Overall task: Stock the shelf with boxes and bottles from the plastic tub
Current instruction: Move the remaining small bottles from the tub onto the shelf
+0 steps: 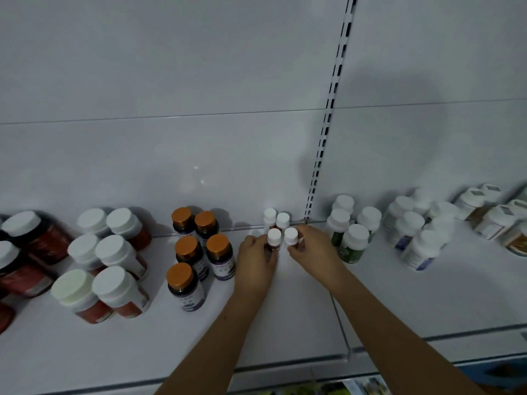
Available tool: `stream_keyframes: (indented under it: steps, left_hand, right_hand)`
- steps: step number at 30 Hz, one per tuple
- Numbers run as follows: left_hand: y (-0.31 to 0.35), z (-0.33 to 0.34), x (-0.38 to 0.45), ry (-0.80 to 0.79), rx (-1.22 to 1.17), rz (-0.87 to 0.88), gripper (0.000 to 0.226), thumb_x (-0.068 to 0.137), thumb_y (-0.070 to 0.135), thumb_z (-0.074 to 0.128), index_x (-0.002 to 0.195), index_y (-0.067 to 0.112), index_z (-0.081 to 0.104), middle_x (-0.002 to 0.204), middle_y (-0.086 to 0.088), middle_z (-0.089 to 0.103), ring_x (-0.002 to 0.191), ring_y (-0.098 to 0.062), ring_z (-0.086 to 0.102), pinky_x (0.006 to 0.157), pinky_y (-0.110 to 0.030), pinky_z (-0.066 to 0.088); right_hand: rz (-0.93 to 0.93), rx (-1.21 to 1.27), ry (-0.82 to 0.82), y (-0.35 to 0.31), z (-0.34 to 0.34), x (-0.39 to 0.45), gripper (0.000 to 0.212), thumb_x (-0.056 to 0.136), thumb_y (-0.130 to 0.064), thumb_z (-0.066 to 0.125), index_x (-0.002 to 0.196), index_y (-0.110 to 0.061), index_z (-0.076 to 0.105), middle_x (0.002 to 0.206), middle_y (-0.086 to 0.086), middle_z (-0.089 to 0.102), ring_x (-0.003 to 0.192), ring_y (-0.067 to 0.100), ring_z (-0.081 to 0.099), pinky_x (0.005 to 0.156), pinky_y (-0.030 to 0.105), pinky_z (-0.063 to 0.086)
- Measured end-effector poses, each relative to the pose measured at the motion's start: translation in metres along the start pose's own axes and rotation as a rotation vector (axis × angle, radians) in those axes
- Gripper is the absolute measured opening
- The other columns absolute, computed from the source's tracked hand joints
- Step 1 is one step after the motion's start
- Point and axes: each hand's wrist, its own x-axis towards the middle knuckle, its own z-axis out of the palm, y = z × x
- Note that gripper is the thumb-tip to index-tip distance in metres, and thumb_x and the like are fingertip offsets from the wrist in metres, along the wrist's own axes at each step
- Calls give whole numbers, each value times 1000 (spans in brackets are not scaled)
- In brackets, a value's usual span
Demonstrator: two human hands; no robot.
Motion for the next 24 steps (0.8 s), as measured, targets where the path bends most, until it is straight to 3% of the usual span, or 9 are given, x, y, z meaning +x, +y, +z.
stream_keyframes:
  steps: [4, 8, 12, 17, 19, 22, 24]
  left_hand:
    - [-2, 8, 8, 30, 37, -39, 10, 92, 23, 54, 95, 18, 62, 88, -5, 58, 92, -24, 51, 74, -38, 44]
    - [-2, 8, 4, 71, 26, -32, 12, 93, 23, 58, 100, 16, 64, 90, -4, 56, 91, -23, 52, 77, -40, 46]
    - [-2, 8, 4, 73, 34, -24, 16, 92, 23, 60, 105, 15, 65, 93, -5, 57, 93, -23, 53, 80, -40, 47]
    - [-1, 8, -4, 84, 51, -13, 35, 84, 14, 66, 118, 10, 61, 102, -9, 58, 99, -27, 53, 85, -39, 46]
    - [1, 6, -14, 121, 36, -17, 39, 80, 10, 70, 117, 7, 58, 103, -10, 56, 98, -27, 53, 85, -39, 48]
    - [2, 3, -35, 142, 106, 51, 37, 77, 8, 73, 111, 6, 59, 105, -10, 55, 97, -28, 52, 84, -39, 48]
    - [0, 1, -48, 109, 191, 110, 34, 80, 11, 70, 113, 9, 61, 111, -9, 55, 101, -27, 50, 88, -37, 47]
  right_hand:
    - [-9, -28, -34, 3, -2, 0, 20, 80, -8, 67, 100, -7, 66, 96, 10, 68, 89, 27, 63, 77, 38, 48]
    - [-24, 45, -31, 10, -6, -9, 35, 81, -16, 72, 115, -13, 63, 107, 3, 64, 100, 19, 60, 87, 36, 49]
    - [12, 34, 42, 13, -14, -31, 54, 87, -20, 71, 136, -12, 52, 127, 3, 55, 117, 17, 51, 95, 22, 35]
    - [48, 51, 59, 27, -14, -75, 54, 90, -19, 68, 139, -21, 46, 122, -11, 47, 111, 4, 40, 91, 11, 25]
    - [54, 11, 21, 39, -9, -89, 54, 90, -20, 67, 140, -20, 47, 128, -4, 53, 113, 8, 44, 98, 16, 27]
    - [81, -14, -38, 50, -2, -100, 54, 90, -40, 51, 135, -11, 55, 126, 8, 61, 113, 24, 57, 102, 28, 38]
    - [57, -22, -12, 48, -5, -100, 64, 88, -53, 48, 137, -11, 54, 130, 4, 58, 121, 23, 52, 105, 25, 31]
